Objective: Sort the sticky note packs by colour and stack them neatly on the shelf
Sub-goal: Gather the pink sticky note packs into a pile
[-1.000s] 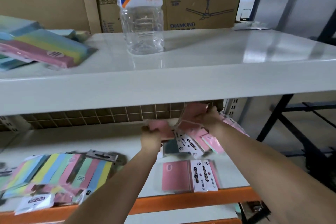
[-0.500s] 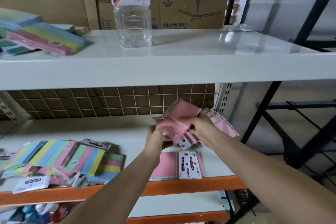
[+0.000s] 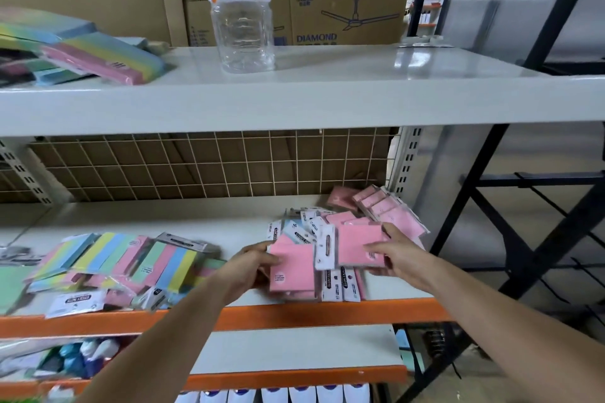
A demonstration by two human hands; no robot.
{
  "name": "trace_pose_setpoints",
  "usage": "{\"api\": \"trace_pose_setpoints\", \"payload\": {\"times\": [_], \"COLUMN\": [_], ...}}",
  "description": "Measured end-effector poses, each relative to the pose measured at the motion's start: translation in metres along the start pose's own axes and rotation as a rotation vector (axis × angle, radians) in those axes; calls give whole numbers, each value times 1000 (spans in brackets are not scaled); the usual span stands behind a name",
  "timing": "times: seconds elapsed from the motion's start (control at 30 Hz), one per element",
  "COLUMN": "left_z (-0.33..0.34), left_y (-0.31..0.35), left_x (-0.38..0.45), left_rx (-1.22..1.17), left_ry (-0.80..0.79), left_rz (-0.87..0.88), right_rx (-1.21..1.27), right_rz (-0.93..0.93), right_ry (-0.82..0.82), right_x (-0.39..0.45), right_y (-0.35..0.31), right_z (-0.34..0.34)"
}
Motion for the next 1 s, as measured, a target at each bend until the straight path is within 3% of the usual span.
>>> {"api": "trace_pose_setpoints", "payload": {"times": [0.13, 0.37, 0.5, 0.87, 1.0], "left_z": [-6, -3, 15, 25, 34], "left_y": [-6, -2, -6, -3, -2], "left_x": [6, -2, 2, 16, 17], "left_rx": [95, 308, 402, 625, 649], "left_ry": [6, 51, -23, 6, 21], "left_rz": [16, 33, 73, 137, 142], "right_rx": [-189, -535, -699, -1168, -1142], "right_rz": [68, 44, -39, -200, -361], "right_ry": [-51, 5, 23, 105, 29], "right_x": [-7, -12, -18, -24, -31], "right_y": [23, 23, 16, -5, -9], "right_z": [-1, -2, 1, 11, 38]}}
Point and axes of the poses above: each hand's wrist, its own x-axis towards the middle knuckle, its own z-axis out of the palm, y = z × x, the point moved 9 cm from there along x, towards the middle knuckle, and after that the axes turned 2 degrees about -x, right-handed, at the moved point
